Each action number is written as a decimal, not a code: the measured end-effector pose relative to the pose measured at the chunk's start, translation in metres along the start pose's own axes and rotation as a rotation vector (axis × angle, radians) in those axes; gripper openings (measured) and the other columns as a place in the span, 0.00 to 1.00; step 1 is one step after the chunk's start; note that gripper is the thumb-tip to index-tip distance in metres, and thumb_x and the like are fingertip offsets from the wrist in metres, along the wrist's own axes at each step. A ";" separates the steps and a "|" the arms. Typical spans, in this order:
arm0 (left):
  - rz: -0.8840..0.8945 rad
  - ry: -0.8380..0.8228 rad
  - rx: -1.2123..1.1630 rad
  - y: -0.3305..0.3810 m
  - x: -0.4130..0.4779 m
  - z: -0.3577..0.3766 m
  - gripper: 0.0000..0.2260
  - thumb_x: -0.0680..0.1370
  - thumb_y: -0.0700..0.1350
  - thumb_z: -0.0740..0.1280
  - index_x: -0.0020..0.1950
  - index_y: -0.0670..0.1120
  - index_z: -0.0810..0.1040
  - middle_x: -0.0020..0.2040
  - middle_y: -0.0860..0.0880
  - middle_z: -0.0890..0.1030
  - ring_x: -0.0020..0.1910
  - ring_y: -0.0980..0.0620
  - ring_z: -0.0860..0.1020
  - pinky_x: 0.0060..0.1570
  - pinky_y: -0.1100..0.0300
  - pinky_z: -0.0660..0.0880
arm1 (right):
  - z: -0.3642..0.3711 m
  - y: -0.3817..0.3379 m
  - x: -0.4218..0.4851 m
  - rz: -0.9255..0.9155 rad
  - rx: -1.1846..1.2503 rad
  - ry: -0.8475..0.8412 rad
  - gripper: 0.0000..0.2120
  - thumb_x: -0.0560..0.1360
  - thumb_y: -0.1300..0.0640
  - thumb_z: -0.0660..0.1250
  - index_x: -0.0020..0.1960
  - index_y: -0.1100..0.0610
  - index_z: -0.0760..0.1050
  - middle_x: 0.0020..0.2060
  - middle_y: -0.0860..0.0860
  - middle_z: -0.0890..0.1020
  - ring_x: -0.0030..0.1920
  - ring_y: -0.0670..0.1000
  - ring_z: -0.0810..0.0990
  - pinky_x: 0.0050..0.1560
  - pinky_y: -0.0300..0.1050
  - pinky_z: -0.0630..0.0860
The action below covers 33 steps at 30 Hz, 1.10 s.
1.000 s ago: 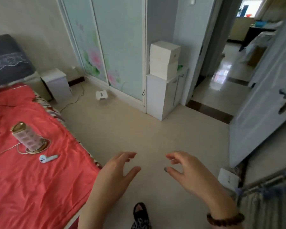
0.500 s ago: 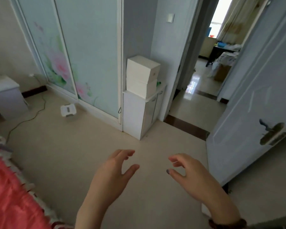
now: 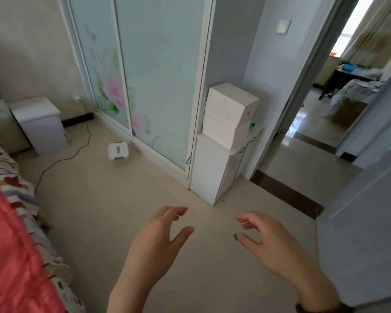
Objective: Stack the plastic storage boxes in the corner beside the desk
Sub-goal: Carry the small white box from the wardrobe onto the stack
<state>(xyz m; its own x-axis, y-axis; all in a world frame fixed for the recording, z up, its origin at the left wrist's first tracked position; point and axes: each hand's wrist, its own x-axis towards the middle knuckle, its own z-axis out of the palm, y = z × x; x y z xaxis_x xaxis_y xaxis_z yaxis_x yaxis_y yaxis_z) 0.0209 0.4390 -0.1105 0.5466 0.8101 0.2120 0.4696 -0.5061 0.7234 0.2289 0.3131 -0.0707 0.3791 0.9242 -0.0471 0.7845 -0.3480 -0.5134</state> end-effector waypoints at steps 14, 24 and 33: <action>-0.220 0.173 0.206 -0.070 0.151 -0.027 0.17 0.74 0.58 0.66 0.63 0.60 0.72 0.55 0.68 0.72 0.54 0.69 0.72 0.47 0.63 0.75 | 0.029 -0.022 0.252 -0.299 0.049 -0.164 0.16 0.75 0.46 0.68 0.62 0.43 0.73 0.53 0.34 0.75 0.54 0.32 0.74 0.50 0.28 0.69; -0.269 0.275 0.257 -0.091 0.299 -0.031 0.18 0.74 0.58 0.66 0.63 0.60 0.71 0.55 0.69 0.71 0.53 0.69 0.72 0.46 0.65 0.74 | -0.010 -0.040 0.434 -0.429 0.122 -0.129 0.16 0.75 0.46 0.67 0.63 0.42 0.72 0.51 0.32 0.74 0.53 0.28 0.73 0.50 0.27 0.68; -0.321 0.282 0.290 -0.148 0.384 -0.053 0.19 0.73 0.62 0.64 0.63 0.62 0.70 0.52 0.73 0.67 0.51 0.74 0.69 0.48 0.69 0.71 | 0.019 -0.065 0.538 -0.453 0.092 -0.229 0.17 0.76 0.44 0.66 0.64 0.41 0.71 0.47 0.26 0.70 0.51 0.21 0.68 0.43 0.21 0.66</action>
<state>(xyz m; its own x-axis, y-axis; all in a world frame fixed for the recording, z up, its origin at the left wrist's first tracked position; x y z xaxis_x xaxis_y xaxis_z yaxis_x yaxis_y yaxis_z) 0.1244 0.8407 -0.1016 0.1539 0.9662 0.2069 0.7779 -0.2476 0.5776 0.3726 0.8357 -0.0795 -0.1141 0.9933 0.0165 0.7950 0.1013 -0.5981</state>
